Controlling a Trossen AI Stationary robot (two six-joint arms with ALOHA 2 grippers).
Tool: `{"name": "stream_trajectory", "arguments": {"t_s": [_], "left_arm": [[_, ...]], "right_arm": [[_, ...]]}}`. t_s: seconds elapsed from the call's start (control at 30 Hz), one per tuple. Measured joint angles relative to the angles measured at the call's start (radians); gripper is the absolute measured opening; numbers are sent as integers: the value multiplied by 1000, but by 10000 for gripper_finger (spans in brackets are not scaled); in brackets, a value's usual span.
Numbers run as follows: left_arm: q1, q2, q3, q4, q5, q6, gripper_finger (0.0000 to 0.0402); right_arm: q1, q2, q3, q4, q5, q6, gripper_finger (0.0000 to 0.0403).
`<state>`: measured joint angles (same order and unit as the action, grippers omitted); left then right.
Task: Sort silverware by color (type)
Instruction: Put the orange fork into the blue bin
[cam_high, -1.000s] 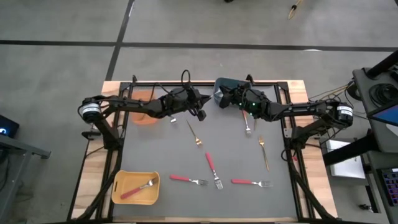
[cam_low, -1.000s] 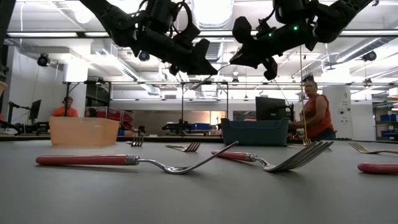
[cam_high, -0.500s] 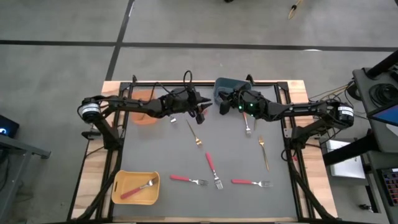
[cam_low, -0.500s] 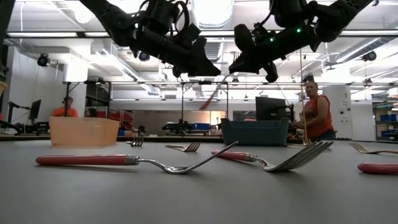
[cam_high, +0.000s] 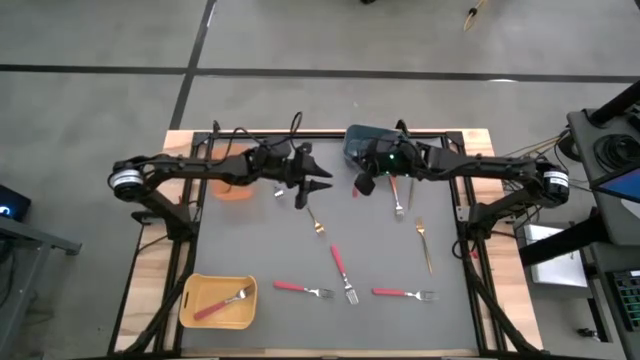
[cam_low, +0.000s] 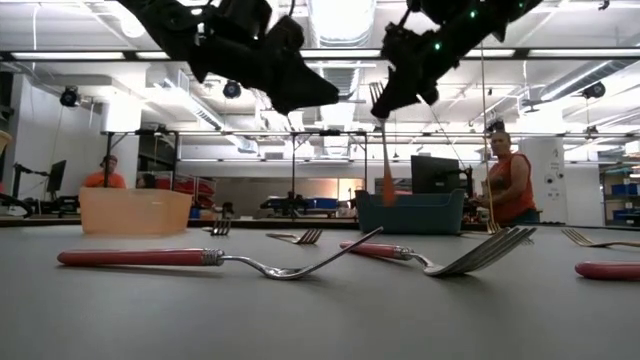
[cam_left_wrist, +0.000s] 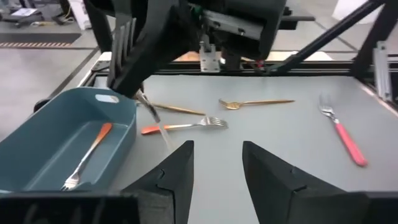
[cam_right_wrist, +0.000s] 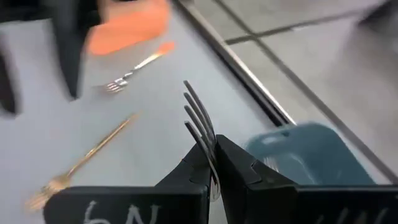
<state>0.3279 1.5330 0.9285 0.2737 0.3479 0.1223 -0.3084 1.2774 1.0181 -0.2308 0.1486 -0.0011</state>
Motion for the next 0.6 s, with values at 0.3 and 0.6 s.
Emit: {"name": "stream_trajectory", "arguments": {"t_s": [0.3,0.6], "left_arm": [[2,-68,-182,231,40,-95,122],[2,30,-228,503,37,-178,132]], "right_arm": [[0,3,36,-15,-209,-116,8],[3,3,11,70,-251,-101,8]]}}
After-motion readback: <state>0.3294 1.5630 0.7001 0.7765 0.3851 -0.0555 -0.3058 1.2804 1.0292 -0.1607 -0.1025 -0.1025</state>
